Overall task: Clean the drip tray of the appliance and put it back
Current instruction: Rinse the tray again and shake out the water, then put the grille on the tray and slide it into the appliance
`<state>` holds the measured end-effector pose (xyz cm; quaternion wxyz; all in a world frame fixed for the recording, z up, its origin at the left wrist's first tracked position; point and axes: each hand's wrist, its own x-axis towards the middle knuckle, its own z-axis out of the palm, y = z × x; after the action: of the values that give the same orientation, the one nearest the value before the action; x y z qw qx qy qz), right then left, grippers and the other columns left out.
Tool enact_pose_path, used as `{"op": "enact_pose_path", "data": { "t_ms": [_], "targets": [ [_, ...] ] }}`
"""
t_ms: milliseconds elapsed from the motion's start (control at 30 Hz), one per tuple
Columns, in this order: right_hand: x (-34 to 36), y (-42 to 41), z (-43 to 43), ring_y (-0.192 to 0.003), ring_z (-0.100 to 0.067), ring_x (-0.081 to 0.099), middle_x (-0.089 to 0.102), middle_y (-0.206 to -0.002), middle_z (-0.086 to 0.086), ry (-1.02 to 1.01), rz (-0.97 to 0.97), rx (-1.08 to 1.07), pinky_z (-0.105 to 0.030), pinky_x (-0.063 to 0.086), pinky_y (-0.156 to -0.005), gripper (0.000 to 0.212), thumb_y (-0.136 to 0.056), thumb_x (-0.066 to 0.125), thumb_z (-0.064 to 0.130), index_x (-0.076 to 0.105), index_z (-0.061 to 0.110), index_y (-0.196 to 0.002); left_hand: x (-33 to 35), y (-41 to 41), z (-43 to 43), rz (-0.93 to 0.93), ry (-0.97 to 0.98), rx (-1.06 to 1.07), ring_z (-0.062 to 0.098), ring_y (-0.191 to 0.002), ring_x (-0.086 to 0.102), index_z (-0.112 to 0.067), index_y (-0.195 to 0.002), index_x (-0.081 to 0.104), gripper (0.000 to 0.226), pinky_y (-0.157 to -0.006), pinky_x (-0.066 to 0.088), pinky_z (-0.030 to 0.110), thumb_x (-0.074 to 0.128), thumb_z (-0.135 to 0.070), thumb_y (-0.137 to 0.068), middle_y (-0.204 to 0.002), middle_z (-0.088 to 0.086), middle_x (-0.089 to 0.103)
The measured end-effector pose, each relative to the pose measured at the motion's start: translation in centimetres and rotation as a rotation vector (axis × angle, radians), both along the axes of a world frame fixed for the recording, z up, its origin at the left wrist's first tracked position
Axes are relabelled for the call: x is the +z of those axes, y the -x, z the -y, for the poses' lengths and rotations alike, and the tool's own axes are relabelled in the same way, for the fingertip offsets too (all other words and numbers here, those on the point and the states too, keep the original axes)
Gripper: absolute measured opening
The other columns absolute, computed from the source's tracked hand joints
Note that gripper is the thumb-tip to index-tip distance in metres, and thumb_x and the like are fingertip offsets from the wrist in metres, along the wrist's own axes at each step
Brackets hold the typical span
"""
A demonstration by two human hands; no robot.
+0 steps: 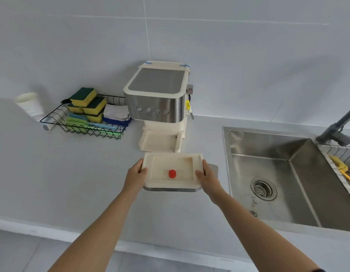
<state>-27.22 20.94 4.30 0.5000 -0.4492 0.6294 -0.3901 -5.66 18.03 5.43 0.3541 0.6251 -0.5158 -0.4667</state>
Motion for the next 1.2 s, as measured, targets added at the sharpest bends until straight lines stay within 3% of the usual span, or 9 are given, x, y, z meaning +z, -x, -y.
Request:
{"op": "enact_pose_path", "data": {
  "t_ms": [100,400,767,900,1000,1067,1100,1133,1200],
  "targets": [
    [-1.4,-3.2,0.0,-0.095,-0.018,0.05,0.052,-0.102,0.003,-0.025,-0.018,-0.027,-0.022,0.044,-0.072,0.039,-0.091,0.034,0.005,0.04,0.02,-0.126,-1.0,-3.1,0.8,0.016,-0.034,-0.036,0.018,-0.081,0.053,-0.017,-0.102,0.059,0.033,-0.064,0.04,0.026,0.038,0.002,-0.084,-0.092,0.007,0.062],
    [-3.6,-6.1,-1.3,-0.126,-0.027,0.039,0.037,-0.14,-0.006,-0.189,-0.112,0.006,-0.04,0.035,-0.105,0.065,-0.096,0.031,0.012,-0.007,0.032,-0.145,-3.4,-5.9,0.9,0.002,-0.143,-0.056,0.016,-0.082,0.055,-0.018,-0.108,0.061,0.039,-0.063,0.04,0.017,0.042,0.005,-0.083,-0.09,0.0,0.063],
    [-4.8,-5.5,-1.9,-0.125,-0.028,0.039,0.033,-0.145,-0.01,-0.218,-0.268,0.029,-0.026,0.031,-0.091,0.067,-0.093,0.032,0.007,-0.004,0.024,-0.146,-5.2,-4.9,0.3,0.024,-0.183,0.039,0.017,-0.089,0.054,-0.009,-0.125,0.055,0.044,-0.08,0.04,0.026,0.048,0.005,-0.083,-0.099,-0.004,0.058],
    [-4.8,-5.4,-1.7,-0.126,-0.029,0.039,0.034,-0.146,-0.008,-0.208,-0.286,0.035,-0.025,0.029,-0.091,0.067,-0.091,0.034,0.004,0.0,0.023,-0.146,-5.4,-4.9,0.5,0.062,-0.193,0.036,0.018,-0.085,0.052,-0.016,-0.096,0.066,0.033,-0.069,0.04,0.027,0.046,0.007,-0.082,-0.079,-0.01,0.058],
    [-4.5,-5.0,-1.4,-0.13,-0.028,0.038,0.036,-0.146,-0.005,-0.191,-0.279,0.021,-0.025,0.029,-0.095,0.063,-0.092,0.036,0.008,0.008,0.023,-0.146,-5.3,-4.9,1.1,0.101,-0.235,0.045,0.019,-0.08,0.048,-0.023,-0.066,0.052,0.035,-0.064,0.036,0.028,0.044,0.008,-0.079,-0.07,-0.004,0.054],
    [-3.9,-4.5,-1.0,-0.134,-0.03,0.035,0.032,-0.149,-0.006,-0.191,-0.281,0.001,-0.031,0.031,-0.103,0.06,-0.095,0.036,0.014,0.007,0.02,-0.147,-4.7,-4.6,1.6,0.137,-0.23,0.054,0.027,-0.074,0.047,-0.009,-0.071,0.052,0.019,-0.061,0.036,0.031,0.043,0.006,-0.078,-0.07,0.012,0.052],
    [-3.6,-4.1,-0.8,-0.135,-0.03,0.033,0.029,-0.151,-0.007,-0.189,-0.283,-0.016,-0.033,0.03,-0.106,0.059,-0.096,0.037,0.017,0.006,0.019,-0.147,-4.4,-4.4,1.9,0.144,-0.214,0.052,0.015,-0.081,0.037,-0.001,-0.081,0.056,0.015,-0.066,0.042,0.036,0.043,0.004,-0.079,-0.078,0.023,0.055],
    [-3.1,-3.7,-0.4,-0.135,-0.03,0.033,0.029,-0.151,-0.009,-0.18,-0.281,-0.037,-0.035,0.03,-0.106,0.059,-0.097,0.038,0.019,0.006,0.017,-0.147,-4.0,-4.1,2.4,0.152,-0.207,0.044,0.039,-0.121,0.041,0.005,-0.101,0.057,0.024,-0.082,0.045,0.043,0.044,0.003,-0.081,-0.099,0.032,0.058],
    [-2.1,-2.8,0.2,-0.135,-0.03,0.033,0.03,-0.15,-0.011,-0.167,-0.264,-0.08,-0.036,0.028,-0.107,0.06,-0.097,0.039,0.021,0.007,0.015,-0.147,-3.1,-3.3,3.5,0.165,-0.197,0.009,0.035,-0.128,0.042,0.001,-0.132,0.041,0.048,-0.106,0.033,0.042,0.047,0.0,-0.084,-0.137,0.023,0.045]
  ]
}}
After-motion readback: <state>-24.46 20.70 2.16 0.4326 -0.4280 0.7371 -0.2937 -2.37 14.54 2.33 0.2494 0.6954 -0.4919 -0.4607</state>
